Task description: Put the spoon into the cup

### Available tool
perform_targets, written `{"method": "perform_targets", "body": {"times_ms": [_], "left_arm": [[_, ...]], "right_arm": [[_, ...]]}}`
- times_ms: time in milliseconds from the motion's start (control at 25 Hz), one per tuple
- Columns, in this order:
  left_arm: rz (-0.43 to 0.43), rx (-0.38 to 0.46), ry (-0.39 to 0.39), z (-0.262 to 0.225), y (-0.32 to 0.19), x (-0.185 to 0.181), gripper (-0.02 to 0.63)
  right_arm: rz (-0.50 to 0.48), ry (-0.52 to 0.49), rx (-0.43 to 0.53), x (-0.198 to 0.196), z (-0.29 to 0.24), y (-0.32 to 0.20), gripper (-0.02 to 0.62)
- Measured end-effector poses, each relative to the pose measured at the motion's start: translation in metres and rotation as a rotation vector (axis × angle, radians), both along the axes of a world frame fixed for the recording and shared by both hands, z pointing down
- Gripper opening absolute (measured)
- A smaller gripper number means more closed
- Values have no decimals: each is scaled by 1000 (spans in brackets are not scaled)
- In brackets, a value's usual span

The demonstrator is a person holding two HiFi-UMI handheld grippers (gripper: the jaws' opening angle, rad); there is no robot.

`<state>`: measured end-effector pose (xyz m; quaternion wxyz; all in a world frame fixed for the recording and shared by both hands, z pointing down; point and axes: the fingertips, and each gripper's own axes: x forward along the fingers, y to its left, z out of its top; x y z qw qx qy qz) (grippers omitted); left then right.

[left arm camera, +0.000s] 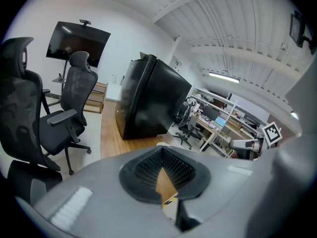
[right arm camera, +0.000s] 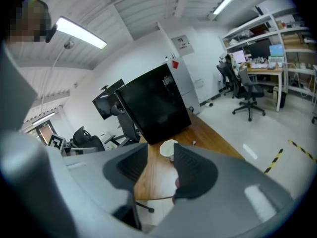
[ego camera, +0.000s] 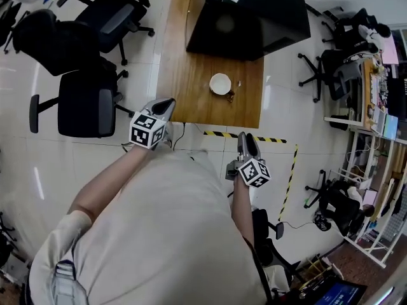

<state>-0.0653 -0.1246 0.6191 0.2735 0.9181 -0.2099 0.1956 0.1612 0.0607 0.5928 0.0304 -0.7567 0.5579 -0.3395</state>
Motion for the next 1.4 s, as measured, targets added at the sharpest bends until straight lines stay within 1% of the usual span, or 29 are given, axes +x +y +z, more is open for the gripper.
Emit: {"method": "perform_targets", "body": {"times_ms": [160,360,480,600,680,760,840,1040,1200,1280,1400], "left_arm": [[-24,-15,11,8,1,-7,0],[-65,-19,12,12,-3,-20,0],[-86,-32,21,14,0,-24,0],[-105,-66,39,20,-1,-24,0],[-115,-87,49,24,-2,-22,0],[-119,-95,51,28,-2,-19,0],[-121,-98,47,30,-3,-14,0],[-108,-77,6,26,-5,2,0],[-137,-45,-39,22,-14,13,0],[-169,-40,-55,19,-20,22,0],[-204,-49,-69,12,-17,41,0]], "right_arm": [[-26,2,-11,-2,-1,-9,156],[-86,21,-15,-10,-3,-20,156],[-90,20,-22,-6,-3,-25,156],[-113,23,-37,-8,-3,-33,156],[-147,44,-55,-12,-4,-33,156],[-182,78,-84,-12,-1,-31,156],[-187,86,-103,-5,5,-30,156],[-152,28,-114,21,31,-32,156],[-195,-12,-136,37,63,-48,156],[-220,6,-177,48,83,-57,158],[-237,85,-293,67,126,-61,178]]}}
